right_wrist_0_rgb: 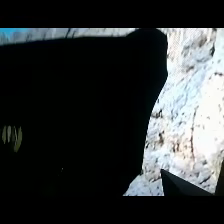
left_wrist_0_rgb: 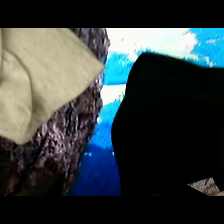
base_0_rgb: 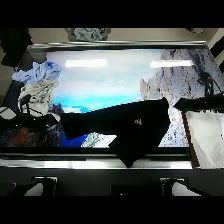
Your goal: Fold the shirts.
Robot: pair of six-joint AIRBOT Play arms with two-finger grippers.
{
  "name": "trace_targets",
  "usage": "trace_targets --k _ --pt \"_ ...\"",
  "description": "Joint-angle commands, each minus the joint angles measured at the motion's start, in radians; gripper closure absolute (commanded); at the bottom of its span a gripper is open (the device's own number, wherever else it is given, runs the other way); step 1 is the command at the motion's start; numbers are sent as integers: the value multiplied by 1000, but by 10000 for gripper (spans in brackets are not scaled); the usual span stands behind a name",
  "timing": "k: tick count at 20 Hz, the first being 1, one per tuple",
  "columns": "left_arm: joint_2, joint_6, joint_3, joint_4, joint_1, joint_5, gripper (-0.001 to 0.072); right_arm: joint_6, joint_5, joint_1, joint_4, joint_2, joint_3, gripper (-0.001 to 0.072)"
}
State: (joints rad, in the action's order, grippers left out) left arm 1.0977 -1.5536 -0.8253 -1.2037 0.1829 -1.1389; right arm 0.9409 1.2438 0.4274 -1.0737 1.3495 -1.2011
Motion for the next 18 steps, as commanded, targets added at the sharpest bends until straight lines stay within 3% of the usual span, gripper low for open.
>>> trace_targets --k 1,4,10,11,13,14,15,17,18 --pt "3 13 132 120 -32 10 29 -11 245 34 -71 -11 77 39" --pt "4 13 202 128 -104 116 29 -48 241 34 5 -11 183 38" --pt "44 1 204 181 -182 237 32 -66 184 34 4 -11 313 33" --pt "64 1 204 182 -190 240 78 -66 165 34 7 -11 333 33" --pt "96 -1 204 184 -192 247 253 -67 133 34 34 -10 377 33" --pt "106 -2 204 184 -192 253 274 -76 108 34 52 -10 407 31" --pt "113 -2 204 184 -190 262 378 -85 83 34 77 -10 437 25" --pt "114 -1 203 184 -190 269 683 -109 35 34 158 -10 504 21" --pt "114 3 201 184 -191 269 681 -130 17 34 204 -10 533 21"
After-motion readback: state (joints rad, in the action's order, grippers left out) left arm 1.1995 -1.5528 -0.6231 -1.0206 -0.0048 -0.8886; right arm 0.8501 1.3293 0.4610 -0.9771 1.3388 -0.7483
